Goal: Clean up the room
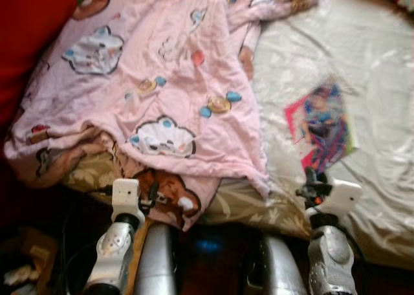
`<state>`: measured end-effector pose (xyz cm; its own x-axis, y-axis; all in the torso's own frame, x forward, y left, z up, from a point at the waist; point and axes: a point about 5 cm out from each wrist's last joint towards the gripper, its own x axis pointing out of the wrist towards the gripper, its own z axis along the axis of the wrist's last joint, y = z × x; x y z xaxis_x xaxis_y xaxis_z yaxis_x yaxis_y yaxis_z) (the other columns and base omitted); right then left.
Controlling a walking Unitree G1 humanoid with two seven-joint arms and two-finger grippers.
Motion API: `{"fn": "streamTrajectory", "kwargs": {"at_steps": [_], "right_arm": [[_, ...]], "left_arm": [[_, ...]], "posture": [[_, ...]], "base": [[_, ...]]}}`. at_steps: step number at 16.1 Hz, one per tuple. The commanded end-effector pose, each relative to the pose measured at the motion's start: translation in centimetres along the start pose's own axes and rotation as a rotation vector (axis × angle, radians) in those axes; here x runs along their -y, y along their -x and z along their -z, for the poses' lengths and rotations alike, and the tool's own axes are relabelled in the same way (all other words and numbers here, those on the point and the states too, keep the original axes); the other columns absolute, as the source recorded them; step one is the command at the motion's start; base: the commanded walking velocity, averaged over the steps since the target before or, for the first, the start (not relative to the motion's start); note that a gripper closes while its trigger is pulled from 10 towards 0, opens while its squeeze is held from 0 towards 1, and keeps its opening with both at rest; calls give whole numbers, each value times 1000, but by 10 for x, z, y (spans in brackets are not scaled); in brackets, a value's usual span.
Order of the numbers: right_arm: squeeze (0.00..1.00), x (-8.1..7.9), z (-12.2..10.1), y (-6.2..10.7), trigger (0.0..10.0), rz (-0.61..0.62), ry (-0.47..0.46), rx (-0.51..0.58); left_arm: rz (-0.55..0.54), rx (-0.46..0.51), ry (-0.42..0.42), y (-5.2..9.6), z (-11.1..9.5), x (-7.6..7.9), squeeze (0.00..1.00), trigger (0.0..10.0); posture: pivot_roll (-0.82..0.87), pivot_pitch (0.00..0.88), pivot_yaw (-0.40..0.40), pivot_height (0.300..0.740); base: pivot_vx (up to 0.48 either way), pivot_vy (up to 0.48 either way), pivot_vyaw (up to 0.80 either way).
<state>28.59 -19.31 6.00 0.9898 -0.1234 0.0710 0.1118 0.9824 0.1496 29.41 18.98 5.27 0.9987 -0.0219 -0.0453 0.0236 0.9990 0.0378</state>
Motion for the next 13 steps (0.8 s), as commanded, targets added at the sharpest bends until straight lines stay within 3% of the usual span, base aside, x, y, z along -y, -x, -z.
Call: {"fn": "streamTrajectory", "kwargs": {"at_steps": [1,5,13], "right_arm": [[0,4,6,6,10000,10,20,-12],[0,7,5,6,10000,28,13,-1],[0,3,11,5,10000,23,17,-23]], "left_arm": [[-30,-29,26,8,12,-2,0,10000],[-41,-15,36,9,12,-3,0,10000],[-37,3,35,5,9,-5,0,10000]], "posture": [[63,207,-34,622],[60,200,-30,622],[69,172,-25,707]], "base": [[0,0,0],[0,0,0],[0,0,0]]}}
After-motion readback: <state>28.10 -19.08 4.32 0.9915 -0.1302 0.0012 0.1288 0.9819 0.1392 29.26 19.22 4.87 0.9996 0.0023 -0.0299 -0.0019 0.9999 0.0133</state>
